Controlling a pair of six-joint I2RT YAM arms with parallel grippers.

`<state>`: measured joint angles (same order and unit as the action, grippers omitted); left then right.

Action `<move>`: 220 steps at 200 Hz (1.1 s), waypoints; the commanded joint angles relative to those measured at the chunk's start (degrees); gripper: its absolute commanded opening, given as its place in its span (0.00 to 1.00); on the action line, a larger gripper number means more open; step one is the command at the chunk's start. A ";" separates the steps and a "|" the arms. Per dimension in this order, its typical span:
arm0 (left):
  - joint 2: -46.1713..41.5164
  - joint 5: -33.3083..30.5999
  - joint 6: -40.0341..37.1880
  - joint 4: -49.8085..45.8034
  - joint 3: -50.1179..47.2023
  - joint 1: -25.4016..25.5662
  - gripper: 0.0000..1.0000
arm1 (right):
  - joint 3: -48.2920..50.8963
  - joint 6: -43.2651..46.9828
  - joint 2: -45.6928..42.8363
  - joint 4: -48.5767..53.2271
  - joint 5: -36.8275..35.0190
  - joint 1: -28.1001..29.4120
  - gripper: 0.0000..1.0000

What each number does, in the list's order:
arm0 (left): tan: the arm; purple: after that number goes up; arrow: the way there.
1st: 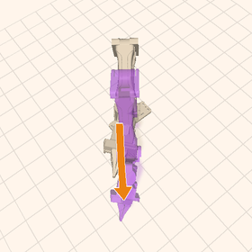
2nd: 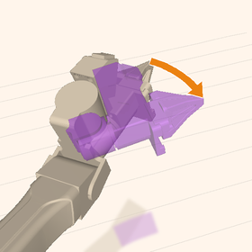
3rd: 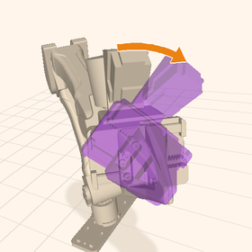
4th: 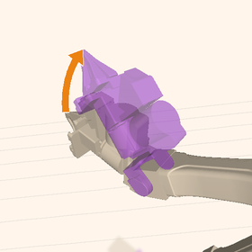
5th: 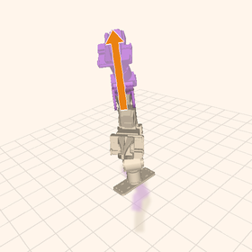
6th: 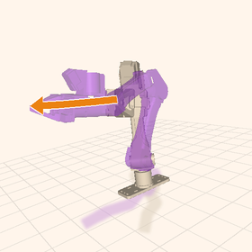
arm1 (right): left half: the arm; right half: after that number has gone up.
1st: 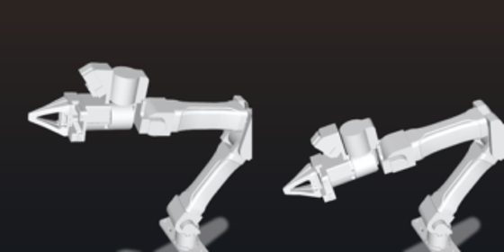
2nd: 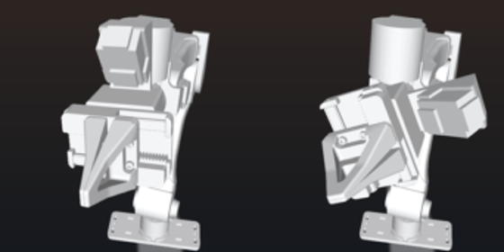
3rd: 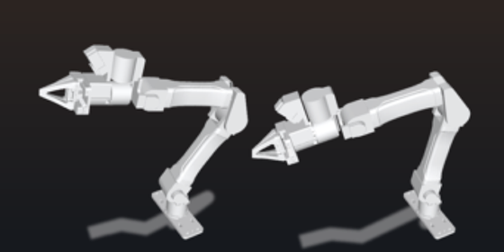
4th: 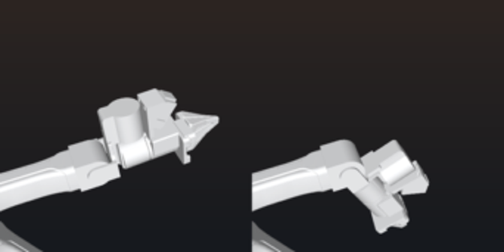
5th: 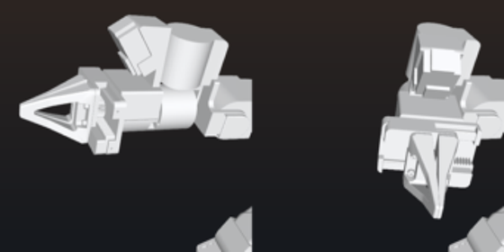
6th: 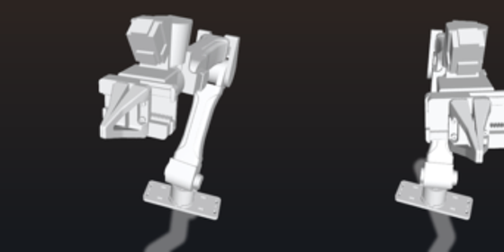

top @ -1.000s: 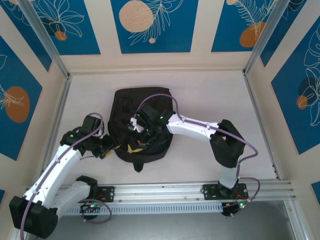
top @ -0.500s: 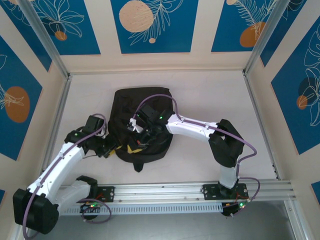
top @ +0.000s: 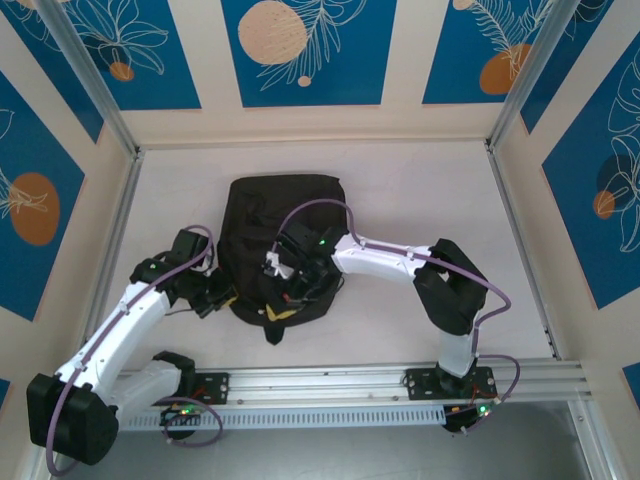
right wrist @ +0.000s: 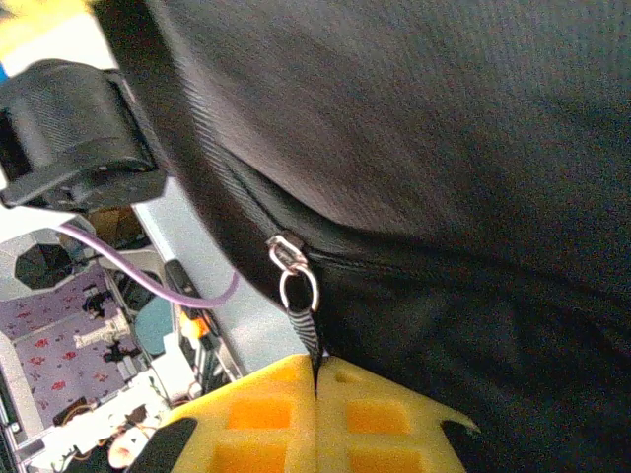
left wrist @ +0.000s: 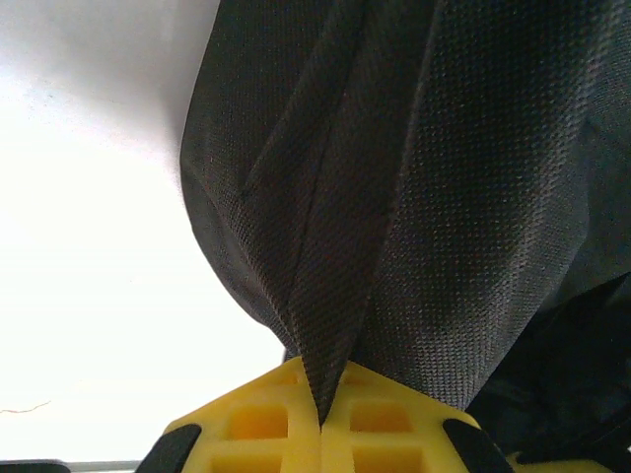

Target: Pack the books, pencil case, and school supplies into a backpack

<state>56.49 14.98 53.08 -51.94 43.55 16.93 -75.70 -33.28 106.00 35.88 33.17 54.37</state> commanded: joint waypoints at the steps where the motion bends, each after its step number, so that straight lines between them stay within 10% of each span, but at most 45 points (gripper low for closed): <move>1: -0.47 -4.27 -2.52 -3.22 2.84 -1.63 0.00 | 2.38 3.74 -2.33 8.83 -1.60 -1.11 0.00; 132: -0.40 -9.94 -6.96 -4.91 4.85 -2.07 0.00 | 4.11 8.86 -10.67 16.00 -4.43 -6.99 0.00; 220: 14.75 -17.31 -10.61 0.00 16.72 -3.11 0.00 | -2.38 1.41 -5.80 6.74 -0.31 -6.21 0.00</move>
<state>68.29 3.33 43.48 -56.64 55.24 14.94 -74.87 -27.75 98.08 46.06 29.15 47.77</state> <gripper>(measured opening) 0.040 0.060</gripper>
